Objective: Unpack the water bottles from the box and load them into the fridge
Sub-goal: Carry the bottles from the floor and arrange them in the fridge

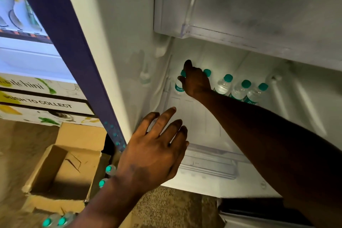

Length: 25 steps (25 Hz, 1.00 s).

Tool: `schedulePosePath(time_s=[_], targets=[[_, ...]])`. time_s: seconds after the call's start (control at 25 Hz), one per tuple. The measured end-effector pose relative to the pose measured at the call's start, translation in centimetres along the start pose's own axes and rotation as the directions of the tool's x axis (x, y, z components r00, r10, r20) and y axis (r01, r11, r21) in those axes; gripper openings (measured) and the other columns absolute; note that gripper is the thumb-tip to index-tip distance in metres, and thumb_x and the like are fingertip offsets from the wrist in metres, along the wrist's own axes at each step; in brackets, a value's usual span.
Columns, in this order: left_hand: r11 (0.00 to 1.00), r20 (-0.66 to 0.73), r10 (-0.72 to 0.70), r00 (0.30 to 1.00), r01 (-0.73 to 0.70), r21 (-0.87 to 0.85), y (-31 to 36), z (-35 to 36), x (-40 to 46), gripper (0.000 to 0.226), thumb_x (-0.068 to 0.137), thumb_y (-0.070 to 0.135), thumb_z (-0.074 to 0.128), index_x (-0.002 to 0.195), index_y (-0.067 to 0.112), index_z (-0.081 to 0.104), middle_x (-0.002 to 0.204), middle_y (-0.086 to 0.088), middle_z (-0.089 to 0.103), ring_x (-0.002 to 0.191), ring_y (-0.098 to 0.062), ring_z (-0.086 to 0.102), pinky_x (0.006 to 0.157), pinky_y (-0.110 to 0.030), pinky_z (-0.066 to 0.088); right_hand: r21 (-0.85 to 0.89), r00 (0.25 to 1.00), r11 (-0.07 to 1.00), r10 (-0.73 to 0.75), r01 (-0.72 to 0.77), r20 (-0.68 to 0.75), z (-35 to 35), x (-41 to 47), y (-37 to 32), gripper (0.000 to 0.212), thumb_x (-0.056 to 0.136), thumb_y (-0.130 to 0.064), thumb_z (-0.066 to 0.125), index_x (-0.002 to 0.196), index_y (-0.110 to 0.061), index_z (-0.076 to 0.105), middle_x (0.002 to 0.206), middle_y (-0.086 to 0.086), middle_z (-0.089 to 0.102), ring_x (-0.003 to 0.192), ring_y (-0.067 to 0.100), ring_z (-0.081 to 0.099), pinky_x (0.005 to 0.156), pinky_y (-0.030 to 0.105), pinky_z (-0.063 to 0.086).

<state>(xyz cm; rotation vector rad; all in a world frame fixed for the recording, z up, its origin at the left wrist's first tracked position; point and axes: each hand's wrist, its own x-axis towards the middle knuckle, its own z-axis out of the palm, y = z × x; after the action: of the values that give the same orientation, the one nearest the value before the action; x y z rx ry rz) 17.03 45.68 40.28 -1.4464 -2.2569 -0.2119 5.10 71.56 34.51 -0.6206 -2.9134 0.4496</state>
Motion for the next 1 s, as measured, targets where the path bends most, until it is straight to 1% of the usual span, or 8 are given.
schedulePosePath(time_s=[0.24, 0.32, 0.44, 0.6, 0.64, 0.72, 0.8, 1.0], targets=[[0.995, 0.122, -0.043, 0.992, 0.054, -0.085, 0.7, 1.6, -1.4, 0.031, 0.093, 0.035, 0.062, 0.109, 0.011, 0.074, 0.118, -0.008, 0.071, 0.133, -0.033, 0.051, 0.104, -0.048, 0.043, -0.005, 1.0, 1.0, -0.012, 0.012, -0.005, -1.1, -1.4, -0.1, 0.039, 0.092, -0.008, 0.063, 0.13, -0.012, 0.056, 0.108, 0.011, 0.069, 0.101, 0.03, 0.066, 0.071, 0.027, 0.04], [0.99, 0.208, -0.07, 0.976, 0.093, -0.104, 1.8, 2.6, -2.5, 0.032, 0.09, 0.037, 0.062, 0.108, 0.013, 0.074, 0.116, -0.007, 0.071, 0.131, -0.032, 0.053, 0.104, -0.048, 0.045, 0.007, 0.999, 1.0, -0.022, 0.023, -0.031, -1.6, -3.3, -0.5, 0.037, 0.091, -0.008, 0.064, 0.127, -0.013, 0.058, 0.108, 0.01, 0.07, 0.1, 0.032, 0.066, 0.071, 0.029, 0.045], [0.978, 0.388, -0.117, 0.914, 0.175, -0.116, 3.5, 4.8, -4.5, 0.037, 0.09, 0.041, 0.056, 0.109, 0.015, 0.073, 0.116, -0.007, 0.071, 0.127, -0.032, 0.054, 0.101, -0.046, 0.048, 0.103, 0.999, 0.994, -0.023, 0.028, -0.048, -2.3, -6.9, -1.2, 0.038, 0.09, -0.007, 0.066, 0.127, -0.015, 0.061, 0.113, 0.012, 0.07, 0.102, 0.034, 0.066, 0.085, 0.034, 0.054], [0.938, 0.544, -0.223, 0.809, 0.33, -0.106, 4.4, 7.1, -5.3, 0.055, 0.09, 0.044, 0.043, 0.126, 0.011, 0.067, 0.13, -0.012, 0.066, 0.129, -0.032, 0.056, 0.103, -0.043, 0.047, 0.189, 0.997, 0.979, -0.074, 0.074, -0.006, -2.2, -11.1, -1.6, 0.038, 0.09, -0.01, 0.07, 0.126, -0.018, 0.064, 0.116, 0.008, 0.07, 0.104, 0.026, 0.066, 0.085, 0.024, 0.049], [0.925, 0.55, -0.25, 0.797, 0.364, -0.106, 4.6, 7.5, -5.2, 0.059, 0.091, 0.045, 0.044, 0.135, 0.01, 0.06, 0.14, -0.014, 0.059, 0.134, -0.033, 0.051, 0.108, -0.043, 0.042, 0.182, 0.996, 0.979, -0.092, 0.09, 0.003, -1.9, -11.7, -1.6, 0.038, 0.09, -0.013, 0.071, 0.127, -0.02, 0.063, 0.116, 0.007, 0.07, 0.104, 0.027, 0.066, 0.086, 0.027, 0.052], [0.91, 0.59, -0.259, 0.765, 0.398, -0.117, 4.9, 8.3, -5.0, 0.067, 0.099, 0.045, 0.04, 0.155, 0.01, 0.031, 0.161, -0.015, 0.026, 0.151, -0.032, 0.024, 0.119, -0.043, 0.019, 0.17, 0.993, 0.98, -0.113, 0.108, 0.025, -1.2, -12.5, -1.5, 0.039, 0.091, -0.019, 0.072, 0.128, -0.02, 0.062, 0.12, 0.008, 0.07, 0.106, 0.028, 0.067, 0.091, 0.034, 0.056], [0.896, 0.642, -0.253, 0.724, 0.426, -0.127, 4.8, 9.1, -5.0, 0.071, 0.104, 0.046, 0.031, 0.159, 0.013, 0.002, 0.166, -0.01, -0.002, 0.155, -0.028, -0.003, 0.123, -0.041, 0.001, 0.182, 0.991, 0.975, -0.133, 0.125, 0.033, -0.9, -12.9, -1.4, 0.038, 0.092, -0.022, 0.072, 0.129, -0.019, 0.061, 0.121, 0.009, 0.07, 0.106, 0.029, 0.068, 0.093, 0.036, 0.056], [0.881, 0.698, -0.284, 0.658, 0.466, -0.08, 4.5, 9.9, -5.3, 0.071, 0.104, 0.047, 0.029, 0.159, 0.015, -0.002, 0.168, -0.008, -0.004, 0.155, -0.026, -0.006, 0.125, -0.043, 0.002, 0.181, 0.979, 0.965, -0.199, 0.19, 0.036, -0.6, -13.0, -1.2, 0.038, 0.093, -0.023, 0.071, 0.13, -0.02, 0.06, 0.121, 0.01, 0.07, 0.106, 0.028, 0.068, 0.092, 0.036, 0.056]])
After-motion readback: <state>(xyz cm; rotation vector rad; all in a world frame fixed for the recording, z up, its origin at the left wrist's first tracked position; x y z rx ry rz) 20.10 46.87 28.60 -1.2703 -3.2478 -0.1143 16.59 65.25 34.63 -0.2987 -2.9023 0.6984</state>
